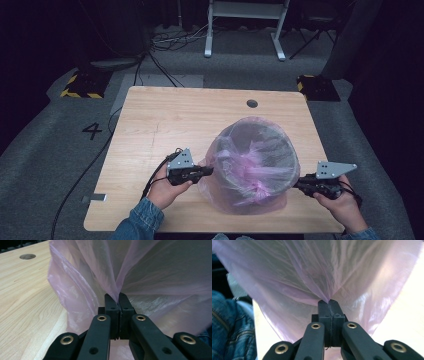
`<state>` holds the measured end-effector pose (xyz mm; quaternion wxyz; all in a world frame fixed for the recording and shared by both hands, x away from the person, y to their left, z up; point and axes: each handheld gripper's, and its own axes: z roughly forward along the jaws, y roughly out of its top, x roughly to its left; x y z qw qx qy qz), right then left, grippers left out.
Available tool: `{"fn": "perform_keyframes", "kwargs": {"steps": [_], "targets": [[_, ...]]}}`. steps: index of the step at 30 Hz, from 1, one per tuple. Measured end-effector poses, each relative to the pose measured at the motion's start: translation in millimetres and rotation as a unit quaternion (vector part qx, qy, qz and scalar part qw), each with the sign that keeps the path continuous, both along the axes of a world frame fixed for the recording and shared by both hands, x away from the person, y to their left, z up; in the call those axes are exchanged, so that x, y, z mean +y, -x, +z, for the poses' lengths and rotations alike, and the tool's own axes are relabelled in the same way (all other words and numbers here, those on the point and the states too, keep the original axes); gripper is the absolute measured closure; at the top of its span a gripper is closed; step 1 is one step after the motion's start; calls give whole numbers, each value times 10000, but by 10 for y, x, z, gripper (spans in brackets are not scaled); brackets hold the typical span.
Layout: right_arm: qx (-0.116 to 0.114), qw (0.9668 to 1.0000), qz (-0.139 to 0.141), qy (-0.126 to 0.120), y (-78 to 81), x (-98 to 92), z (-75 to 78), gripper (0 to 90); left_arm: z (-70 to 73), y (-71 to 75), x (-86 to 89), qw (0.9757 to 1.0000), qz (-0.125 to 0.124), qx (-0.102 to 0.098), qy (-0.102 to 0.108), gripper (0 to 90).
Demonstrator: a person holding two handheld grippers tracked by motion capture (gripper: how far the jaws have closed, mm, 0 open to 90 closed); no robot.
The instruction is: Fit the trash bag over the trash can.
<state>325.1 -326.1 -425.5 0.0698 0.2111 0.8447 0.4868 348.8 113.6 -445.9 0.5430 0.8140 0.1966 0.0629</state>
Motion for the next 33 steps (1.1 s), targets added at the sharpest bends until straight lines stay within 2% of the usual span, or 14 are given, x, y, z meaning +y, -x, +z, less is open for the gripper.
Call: {"fn": "perform_keyframes", "kwargs": {"steps": [4, 7, 11, 13, 16, 20, 23, 25, 26, 27, 29, 30, 31, 33], "targets": [[84, 9986, -513, -85, -46, -125, 44, 900, 2, -9, -6, 9999, 21, 4, -101, 893], [392, 9954, -873, -93, -130, -267, -15, 900, -61, -43, -13, 9994, 93, 132, -304, 899], [885, 9901, -1044, 310, -198, -293, -240, 900, -188, -93, -54, 9985, 102, 336, -411, 900], [1098, 9867, -1053, 568, -204, -243, -362, 900, -218, -105, -85, 9982, 75, 313, -498, 899], [1344, 9825, -901, 919, -155, -138, -496, 900, -241, -89, -118, 9972, 48, 355, -659, 900], [1548, 9790, -588, 1188, 3, -65, -527, 900, -327, -82, -89, 9916, 35, 574, -1159, 900], [1636, 9778, -164, 1297, 175, -23, -516, 900, -395, -36, -62, 9874, -187, 814, -1344, 900], [1697, 9759, 140, 1364, 284, 4, -478, 900, -394, 0, -22, 9871, -246, 799, -1367, 898], [1587, 9779, 170, 1353, 315, -5, -437, 900, -370, 13, 7, 9878, -234, 790, -1325, 882], [1435, 9815, 155, 1255, 331, -28, -384, 794, -332, 28, 35, 9898, -232, 739, -1195, 824], [1086, 9908, -37, 812, 334, -82, -269, 426, -241, 68, 70, 9954, -107, 574, -756, 572], [843, 9941, -136, 666, 324, -100, -203, 333, -189, 78, 78, 9972, -54, 415, -611, 429], [607, 9966, -209, 514, 310, -109, -135, 275, -137, 86, 76, 9982, -46, 310, -509, 353], [298, 9991, -255, 171, 251, -104, -20, 277, -51, 79, 44, 9991, -112, 145, -376, 319]]}}
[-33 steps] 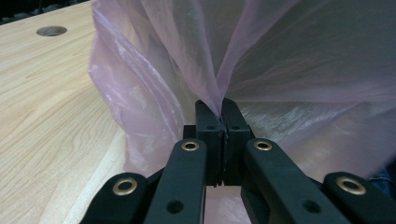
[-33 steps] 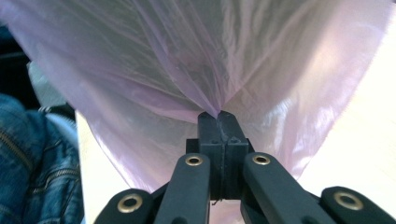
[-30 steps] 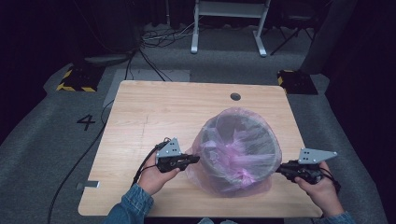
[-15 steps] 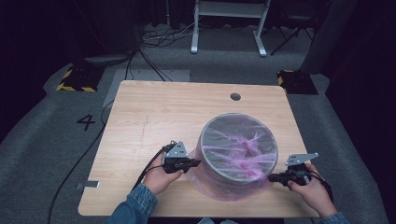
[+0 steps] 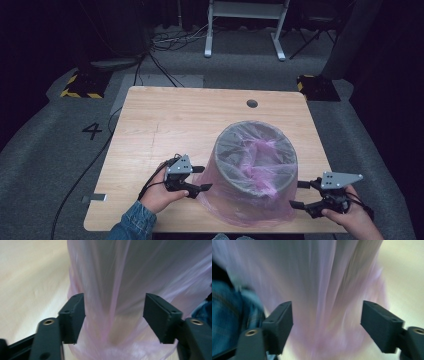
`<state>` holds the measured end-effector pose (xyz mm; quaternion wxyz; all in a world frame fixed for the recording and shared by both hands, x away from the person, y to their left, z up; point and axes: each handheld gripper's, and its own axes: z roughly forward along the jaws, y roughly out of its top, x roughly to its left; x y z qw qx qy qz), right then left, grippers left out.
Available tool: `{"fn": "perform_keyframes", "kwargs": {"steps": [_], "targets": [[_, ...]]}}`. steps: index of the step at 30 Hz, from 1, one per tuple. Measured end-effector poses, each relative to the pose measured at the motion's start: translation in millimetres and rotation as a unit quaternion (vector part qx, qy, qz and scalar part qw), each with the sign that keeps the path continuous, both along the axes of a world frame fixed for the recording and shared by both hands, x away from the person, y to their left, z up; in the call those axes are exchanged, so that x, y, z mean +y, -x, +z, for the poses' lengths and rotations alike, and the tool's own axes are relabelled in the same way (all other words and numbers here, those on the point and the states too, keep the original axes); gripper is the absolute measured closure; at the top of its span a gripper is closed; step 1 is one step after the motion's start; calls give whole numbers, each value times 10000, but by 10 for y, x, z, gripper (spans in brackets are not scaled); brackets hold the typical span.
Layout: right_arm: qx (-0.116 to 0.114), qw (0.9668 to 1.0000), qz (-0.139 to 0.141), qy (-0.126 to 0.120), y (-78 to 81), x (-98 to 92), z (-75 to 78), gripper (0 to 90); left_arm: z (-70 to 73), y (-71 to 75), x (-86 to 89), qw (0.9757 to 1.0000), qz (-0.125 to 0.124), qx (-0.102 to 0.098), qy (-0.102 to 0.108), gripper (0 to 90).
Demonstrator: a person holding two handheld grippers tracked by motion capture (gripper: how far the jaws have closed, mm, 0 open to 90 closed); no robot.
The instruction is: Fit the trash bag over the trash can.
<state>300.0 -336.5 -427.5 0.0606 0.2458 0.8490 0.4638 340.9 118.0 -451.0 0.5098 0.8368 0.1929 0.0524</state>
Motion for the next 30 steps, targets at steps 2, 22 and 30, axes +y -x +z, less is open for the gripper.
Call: {"fn": "perform_keyframes", "kwargs": {"steps": [2, 22, 30], "targets": [[-186, 9996, 56, -206, -79, 41, 76, 451, 49, -32, -65, 9999, -54, -97, 116, 289], [445, 9976, -529, 36, -607, 177, -332, 900, -260, -327, -202, 9952, 60, 314, -921, 900], [898, 9936, -232, 640, -430, 192, -499, 900, -134, -279, -162, 9988, 64, 176, -452, 900]]}}
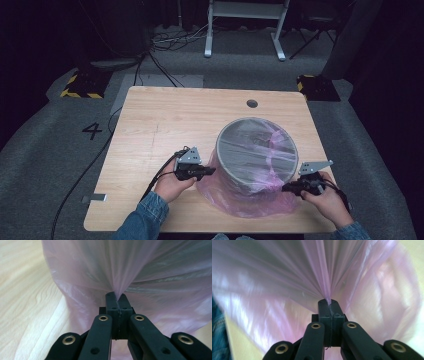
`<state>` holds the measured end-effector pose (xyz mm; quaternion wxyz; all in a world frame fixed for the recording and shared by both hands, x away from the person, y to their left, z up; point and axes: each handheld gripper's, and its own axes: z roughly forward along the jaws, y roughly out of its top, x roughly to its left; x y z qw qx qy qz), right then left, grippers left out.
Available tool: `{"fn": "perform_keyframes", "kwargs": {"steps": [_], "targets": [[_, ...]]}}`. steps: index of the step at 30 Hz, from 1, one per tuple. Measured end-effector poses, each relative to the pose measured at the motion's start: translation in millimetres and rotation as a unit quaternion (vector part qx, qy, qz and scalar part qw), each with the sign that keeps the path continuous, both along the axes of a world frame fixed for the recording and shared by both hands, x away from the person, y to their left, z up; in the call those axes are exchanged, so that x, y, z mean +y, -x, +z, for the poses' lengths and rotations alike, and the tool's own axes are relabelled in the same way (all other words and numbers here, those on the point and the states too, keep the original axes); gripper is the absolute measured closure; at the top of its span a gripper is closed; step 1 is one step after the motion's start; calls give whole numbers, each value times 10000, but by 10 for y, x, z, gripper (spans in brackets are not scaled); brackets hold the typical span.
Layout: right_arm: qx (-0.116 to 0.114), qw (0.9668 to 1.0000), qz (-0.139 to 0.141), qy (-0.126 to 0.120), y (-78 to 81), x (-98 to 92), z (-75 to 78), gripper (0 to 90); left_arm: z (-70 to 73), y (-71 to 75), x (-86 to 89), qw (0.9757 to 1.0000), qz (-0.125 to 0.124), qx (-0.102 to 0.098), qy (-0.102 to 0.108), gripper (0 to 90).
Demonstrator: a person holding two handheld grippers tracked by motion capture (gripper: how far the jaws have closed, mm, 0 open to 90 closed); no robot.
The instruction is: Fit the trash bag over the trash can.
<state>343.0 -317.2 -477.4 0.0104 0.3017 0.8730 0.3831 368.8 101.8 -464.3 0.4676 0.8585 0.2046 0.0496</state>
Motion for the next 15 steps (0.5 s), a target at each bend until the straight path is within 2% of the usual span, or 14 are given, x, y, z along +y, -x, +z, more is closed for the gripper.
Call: {"fn": "perform_keyframes", "kwargs": {"steps": [1, 2, 3, 4, 6, 8, 9, 10, 11, 13, 14, 15], "targets": [[-45, 10000, -22, -35, 25, -25, 0, 900, -13, 4, -4, 9999, 31, -8, -156, 900], [-87, 9999, -41, -88, 38, -49, 24, 900, -43, 0, -10, 9991, 53, 4, -416, 900], [-194, 9995, -78, -237, 47, -68, 67, 900, -86, -7, -20, 9977, 85, 6, -668, 900], [-292, 9987, -75, -407, 52, -78, 118, 900, -132, -14, -22, 9970, 116, 18, -771, 900], [-445, 9978, -72, -493, 61, -60, 211, 900, -185, -23, -10, 9978, 125, 133, -631, 900], [-494, 9976, -19, -487, 67, -44, 263, 870, -161, -4, 13, 9995, 131, 35, -298, 900], [-490, 9978, -24, -451, 71, -48, 277, 790, -135, 6, 31, 9997, 191, -65, -119, 871], [-521, 9976, -56, -458, 73, -61, 286, 635, -110, 15, 52, 9994, 279, -205, 12, 750], [-523, 9973, -75, -505, 74, -78, 290, 517, -78, 26, 80, 9989, 342, -329, 43, 674], [-642, 9966, -59, -504, 116, -135, 334, 387, -19, 59, 154, 9980, 429, -435, 172, 545], [-689, 9963, -85, -513, 139, -166, 366, 331, -5, 76, 174, 9978, 471, -411, 209, 497], [-725, 9960, -97, -511, 154, -192, 393, 315, 13, 97, 202, 9973, 546, -453, 181, 457]]}}
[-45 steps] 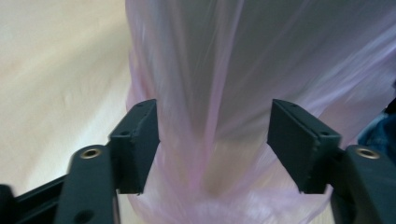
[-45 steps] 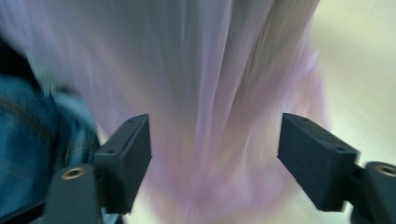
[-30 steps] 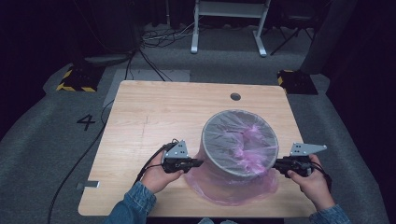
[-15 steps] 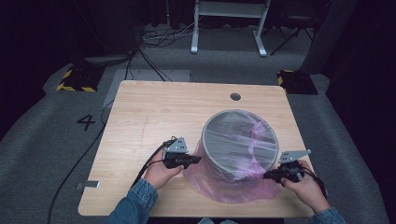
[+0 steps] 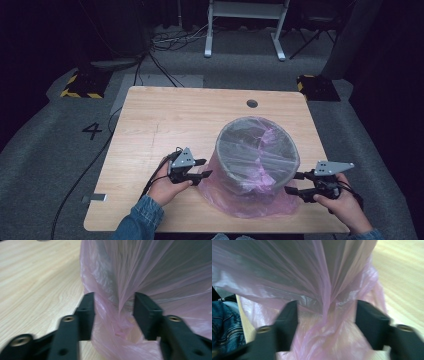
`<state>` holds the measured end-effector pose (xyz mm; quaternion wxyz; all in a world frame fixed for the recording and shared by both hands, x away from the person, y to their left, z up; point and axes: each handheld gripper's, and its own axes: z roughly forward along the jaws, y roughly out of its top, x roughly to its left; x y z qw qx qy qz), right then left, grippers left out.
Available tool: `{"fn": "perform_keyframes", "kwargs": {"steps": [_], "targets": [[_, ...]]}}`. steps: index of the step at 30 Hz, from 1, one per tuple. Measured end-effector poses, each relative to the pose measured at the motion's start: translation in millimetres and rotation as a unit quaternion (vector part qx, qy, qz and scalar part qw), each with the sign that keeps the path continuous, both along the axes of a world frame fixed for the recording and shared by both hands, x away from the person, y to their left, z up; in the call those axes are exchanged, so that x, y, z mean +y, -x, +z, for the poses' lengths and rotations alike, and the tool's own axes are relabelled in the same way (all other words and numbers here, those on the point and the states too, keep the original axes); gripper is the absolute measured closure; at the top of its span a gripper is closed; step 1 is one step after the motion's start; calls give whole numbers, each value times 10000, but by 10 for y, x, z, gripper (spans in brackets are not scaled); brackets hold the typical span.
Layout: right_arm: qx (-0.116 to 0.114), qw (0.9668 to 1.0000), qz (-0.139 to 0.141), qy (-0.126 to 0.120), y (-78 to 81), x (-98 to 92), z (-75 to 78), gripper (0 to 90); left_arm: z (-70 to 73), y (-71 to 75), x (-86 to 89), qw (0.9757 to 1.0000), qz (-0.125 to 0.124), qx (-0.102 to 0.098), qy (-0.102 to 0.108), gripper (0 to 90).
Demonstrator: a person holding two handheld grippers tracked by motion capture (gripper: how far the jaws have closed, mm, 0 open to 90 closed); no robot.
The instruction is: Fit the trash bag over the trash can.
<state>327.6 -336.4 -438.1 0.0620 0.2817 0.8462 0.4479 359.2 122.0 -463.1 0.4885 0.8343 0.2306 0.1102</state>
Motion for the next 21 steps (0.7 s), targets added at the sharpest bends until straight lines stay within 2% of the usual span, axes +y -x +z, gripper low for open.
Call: {"fn": "perform_keyframes", "kwargs": {"steps": [2, 4, 6, 10, 11, 15, 21], "targets": [[-129, 9998, -123, -36, 36, -68, 89, 276, 26, 41, 53, 9998, 147, -142, -45, 387], [-221, 9994, -241, -86, 50, -128, 187, 258, 30, 70, 110, 9995, 288, -143, 23, 352], [-319, 9987, -357, -164, 51, -175, 289, 240, 21, 95, 170, 9986, 485, -203, -60, 326], [-490, 9961, -631, -368, 23, -222, 490, 216, -34, 111, 310, 9941, 1048, -96, -244, 313], [-535, 9953, -689, -423, 11, -225, 540, 213, -51, 114, 347, 9932, 1141, -35, -235, 313], [-653, 9946, -656, -471, -53, -214, 725, 209, -115, 144, 482, 9924, 1211, 89, -201, 308], [-802, 9937, -624, -465, -181, -118, 945, 199, -203, 168, 686, 9897, 1355, 188, -427, 306]]}}
